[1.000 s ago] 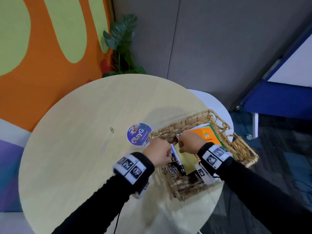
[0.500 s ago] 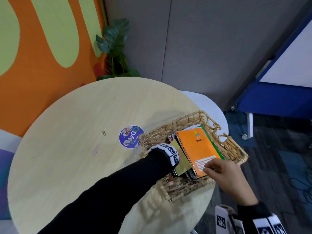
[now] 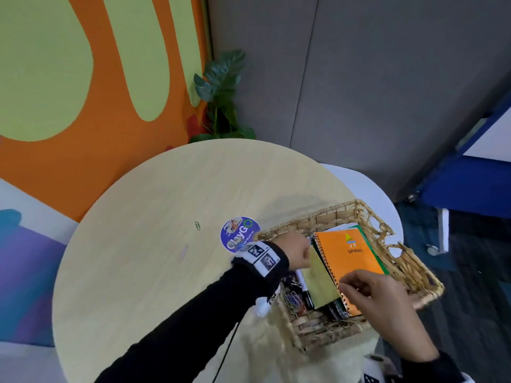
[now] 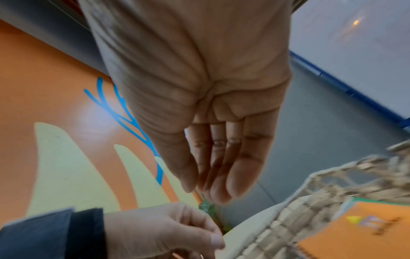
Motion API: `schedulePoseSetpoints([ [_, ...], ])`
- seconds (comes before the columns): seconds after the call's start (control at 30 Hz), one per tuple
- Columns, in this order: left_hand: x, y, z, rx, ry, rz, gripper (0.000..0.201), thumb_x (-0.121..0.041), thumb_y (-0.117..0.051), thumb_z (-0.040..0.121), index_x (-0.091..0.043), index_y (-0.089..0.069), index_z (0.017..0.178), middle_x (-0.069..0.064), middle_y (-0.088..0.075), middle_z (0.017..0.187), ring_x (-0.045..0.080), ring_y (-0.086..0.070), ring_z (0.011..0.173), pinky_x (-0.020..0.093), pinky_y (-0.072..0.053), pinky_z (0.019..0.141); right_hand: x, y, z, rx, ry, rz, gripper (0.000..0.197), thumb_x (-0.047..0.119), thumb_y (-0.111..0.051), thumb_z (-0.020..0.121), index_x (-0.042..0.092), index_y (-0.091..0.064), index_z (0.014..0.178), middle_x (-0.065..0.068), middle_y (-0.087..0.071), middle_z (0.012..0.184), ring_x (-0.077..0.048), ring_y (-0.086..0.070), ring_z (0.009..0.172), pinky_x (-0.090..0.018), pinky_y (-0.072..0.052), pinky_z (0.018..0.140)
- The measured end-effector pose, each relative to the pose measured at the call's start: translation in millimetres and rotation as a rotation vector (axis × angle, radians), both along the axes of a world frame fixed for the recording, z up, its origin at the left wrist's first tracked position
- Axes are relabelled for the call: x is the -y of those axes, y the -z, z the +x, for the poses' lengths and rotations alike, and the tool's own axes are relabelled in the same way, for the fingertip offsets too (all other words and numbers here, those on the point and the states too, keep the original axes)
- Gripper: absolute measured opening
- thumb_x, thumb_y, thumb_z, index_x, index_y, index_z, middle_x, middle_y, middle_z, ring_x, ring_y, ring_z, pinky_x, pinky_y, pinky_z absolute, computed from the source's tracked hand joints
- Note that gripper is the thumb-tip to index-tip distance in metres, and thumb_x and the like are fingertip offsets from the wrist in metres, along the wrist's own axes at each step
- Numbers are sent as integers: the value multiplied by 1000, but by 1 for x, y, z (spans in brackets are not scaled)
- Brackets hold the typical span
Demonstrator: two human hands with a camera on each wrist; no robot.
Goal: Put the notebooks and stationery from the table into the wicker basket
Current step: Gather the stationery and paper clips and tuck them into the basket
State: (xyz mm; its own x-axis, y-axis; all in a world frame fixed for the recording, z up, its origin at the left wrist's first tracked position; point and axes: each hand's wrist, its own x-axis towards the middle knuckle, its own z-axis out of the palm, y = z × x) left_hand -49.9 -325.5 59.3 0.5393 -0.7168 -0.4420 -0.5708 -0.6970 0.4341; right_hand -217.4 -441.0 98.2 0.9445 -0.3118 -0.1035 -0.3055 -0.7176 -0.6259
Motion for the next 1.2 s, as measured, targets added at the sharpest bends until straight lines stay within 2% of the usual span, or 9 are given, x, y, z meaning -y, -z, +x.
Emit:
schedulePoseSetpoints([
  [0.07, -41, -13, 15, 32, -286, -252, 18, -19, -60, 85, -4, -70, 89, 9, -72, 97, 22, -64, 87, 22, -40, 60, -17, -8, 19, 43, -68, 40, 14, 19, -69, 84, 27, -68, 72, 33, -64, 78, 7, -62, 73, -7, -44, 56],
  [0.13, -90, -9, 31, 94, -536, -372, 15, -18, -59, 84, -8, -70, 87, 7, -74, 96, 20, -64, 87, 23, -47, 72, -38, -14, 43, 70, -143, 66, 13, 20, -66, 85, 24, -68, 73, 26, -65, 77, 1, -62, 74, -10, -43, 55],
  [0.23, -160, 24, 55, 151, -813, -339, 11, -18, -59, 83, -11, -67, 80, 9, -75, 87, 26, -68, 86, 28, -51, 78, -75, -15, 86, 99, -248, 100, 14, 18, -65, 84, 20, -67, 70, 14, -63, 57, -5, -59, 62, -12, -39, 54],
  [0.37, -220, 63, 66, 96, -1000, -121, 7, -22, -59, 84, -18, -58, 78, 8, -72, 95, 28, -65, 95, 29, -47, 80, -127, -1, 152, 27, -333, 118, 16, 15, -62, 82, 19, -64, 66, 4, -62, 60, -11, -59, 58, -25, -42, 59],
  [0.5, -233, 88, 70, 2, -1066, -50, 22, -24, -62, 82, -17, -50, 65, 8, -63, 89, 27, -59, 85, 26, -43, 71, -171, 37, 216, -69, -326, 130, 16, 10, -56, 82, 6, -72, 81, -10, -74, 80, -25, -67, 77, -28, -52, 74],
  [0.67, -235, 110, 82, 12, -1114, -57, 20, -26, -65, 80, -9, -61, 90, 12, -63, 103, 32, -61, 99, 33, -48, 84, -205, 85, 272, -196, -317, 33, 20, 13, -55, 85, 7, -72, 93, -13, -73, 101, -30, -64, 100, -32, -49, 82],
  [0.83, -240, 125, 89, 27, -1135, -43, 17, -24, -61, 87, -16, -52, 75, 6, -60, 87, 23, -51, 79, 28, -40, 71, -221, 122, 311, -311, -229, -3, 25, 19, -55, 90, 2, -65, 106, -15, -66, 115, -31, -58, 112, -33, -48, 89],
  [1.1, -242, 137, 87, 86, -1096, -120, 19, -21, -57, 90, -16, -47, 74, 2, -52, 85, 19, -48, 76, 26, -34, 67, -239, 158, 338, -374, -213, -123, 13, 15, -55, 86, 3, -60, 89, -21, -66, 109, -34, -62, 104, -35, -50, 82],
  [1.2, -243, 137, 81, 125, -1060, -154, 18, -19, -56, 90, -17, -46, 75, 1, -50, 85, 19, -47, 78, 26, -33, 68, -242, 166, 339, -401, -239, -156, 20, 13, -53, 91, -3, -63, 99, -21, -66, 111, -34, -61, 107, -37, -50, 85],
])
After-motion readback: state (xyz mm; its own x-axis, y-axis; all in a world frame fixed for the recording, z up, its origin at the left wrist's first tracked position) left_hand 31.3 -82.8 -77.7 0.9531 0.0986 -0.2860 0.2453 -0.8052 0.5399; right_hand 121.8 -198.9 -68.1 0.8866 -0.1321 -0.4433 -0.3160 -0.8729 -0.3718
